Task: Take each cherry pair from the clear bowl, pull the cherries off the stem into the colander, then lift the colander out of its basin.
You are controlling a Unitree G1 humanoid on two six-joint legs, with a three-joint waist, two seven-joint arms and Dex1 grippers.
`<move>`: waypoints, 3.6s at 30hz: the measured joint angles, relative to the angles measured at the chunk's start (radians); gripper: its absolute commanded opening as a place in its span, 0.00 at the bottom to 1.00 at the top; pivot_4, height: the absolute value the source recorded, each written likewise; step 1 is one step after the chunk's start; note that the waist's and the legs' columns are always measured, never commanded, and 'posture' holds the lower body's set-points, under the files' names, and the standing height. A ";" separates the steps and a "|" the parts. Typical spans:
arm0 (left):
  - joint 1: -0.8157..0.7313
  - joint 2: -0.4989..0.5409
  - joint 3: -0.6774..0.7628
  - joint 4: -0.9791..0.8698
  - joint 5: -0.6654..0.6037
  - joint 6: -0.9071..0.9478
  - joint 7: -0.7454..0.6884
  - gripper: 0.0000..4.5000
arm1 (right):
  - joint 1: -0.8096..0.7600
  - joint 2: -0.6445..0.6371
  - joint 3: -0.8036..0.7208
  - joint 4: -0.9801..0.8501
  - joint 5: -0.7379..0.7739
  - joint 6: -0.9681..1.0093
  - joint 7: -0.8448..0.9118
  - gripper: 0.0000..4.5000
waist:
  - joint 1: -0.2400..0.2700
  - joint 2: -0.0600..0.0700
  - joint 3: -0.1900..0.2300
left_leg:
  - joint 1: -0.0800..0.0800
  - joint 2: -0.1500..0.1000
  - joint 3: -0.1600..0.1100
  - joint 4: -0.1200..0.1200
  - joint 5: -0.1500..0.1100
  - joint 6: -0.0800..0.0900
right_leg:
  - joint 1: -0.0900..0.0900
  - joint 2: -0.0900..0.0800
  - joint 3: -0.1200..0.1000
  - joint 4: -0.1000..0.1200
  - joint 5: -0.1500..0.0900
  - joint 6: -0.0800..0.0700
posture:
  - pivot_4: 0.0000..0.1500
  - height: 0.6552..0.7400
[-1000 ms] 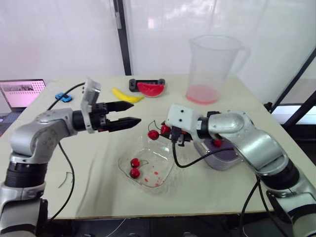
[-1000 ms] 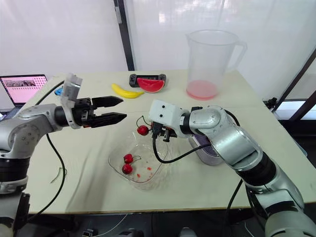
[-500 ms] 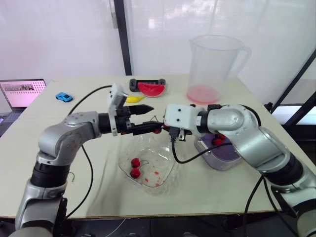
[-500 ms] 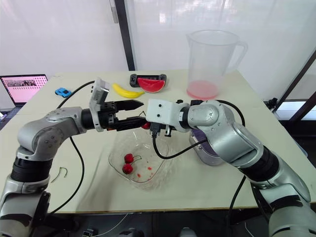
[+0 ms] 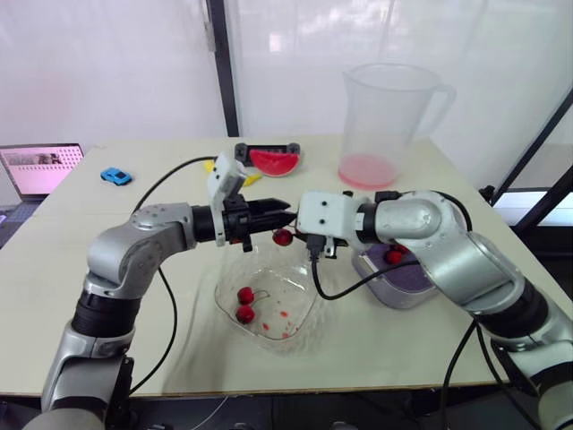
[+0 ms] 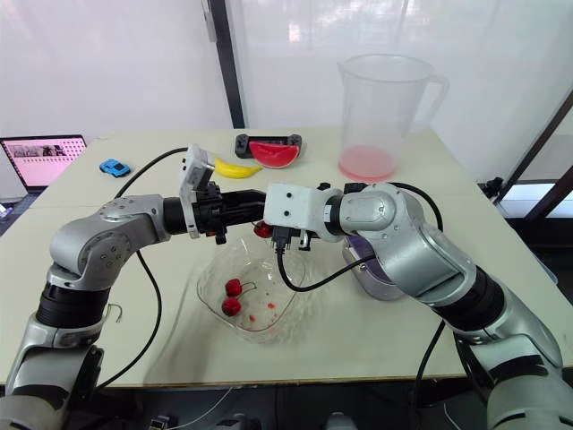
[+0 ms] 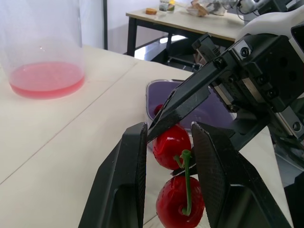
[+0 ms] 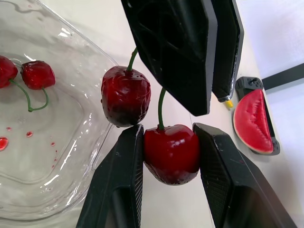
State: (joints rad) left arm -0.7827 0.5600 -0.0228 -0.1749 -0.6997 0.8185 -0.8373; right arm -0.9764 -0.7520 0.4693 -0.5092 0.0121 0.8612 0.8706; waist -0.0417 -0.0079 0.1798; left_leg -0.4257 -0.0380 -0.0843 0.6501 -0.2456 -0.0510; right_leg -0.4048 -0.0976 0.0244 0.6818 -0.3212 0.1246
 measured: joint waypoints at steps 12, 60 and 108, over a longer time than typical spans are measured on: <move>0.000 -0.005 0.000 0.002 -0.001 0.005 -0.029 0.00 | 0.004 0.008 0.000 0.000 -0.009 -0.016 0.004 0.36 | 0.000 0.000 0.000 | 0.000 0.000 0.000 0.000 0.000 0.000 | 0.000 0.000 0.000 0.000 0.000 0.000 | 1.00 1.00; -0.017 0.038 0.037 0.003 -0.087 0.002 -0.202 0.00 | 0.110 0.141 -0.433 0.247 0.667 0.214 0.089 0.51 | -0.001 0.000 0.000 | 0.000 0.000 0.000 0.001 0.000 0.001 | 0.001 0.000 0.000 0.000 0.000 0.000 | 1.00 1.00; -0.007 0.026 0.040 0.002 -0.090 -0.004 -0.183 0.00 | 0.206 -0.263 -0.515 0.358 0.650 0.126 0.178 0.15 | 0.008 -0.001 0.000 | 0.000 0.000 0.000 0.002 -0.002 0.004 | 0.002 0.000 -0.001 -0.001 0.000 0.000 | 1.00 1.00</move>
State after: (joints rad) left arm -0.7895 0.5864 0.0168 -0.1730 -0.7902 0.8144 -1.0203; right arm -0.7706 -1.0148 -0.0461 -0.1508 0.6626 0.9875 1.0481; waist -0.0337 -0.0084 0.1800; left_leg -0.4254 -0.0380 -0.0838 0.6517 -0.2478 -0.0469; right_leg -0.4025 -0.0977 0.0239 0.6806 -0.3213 0.1247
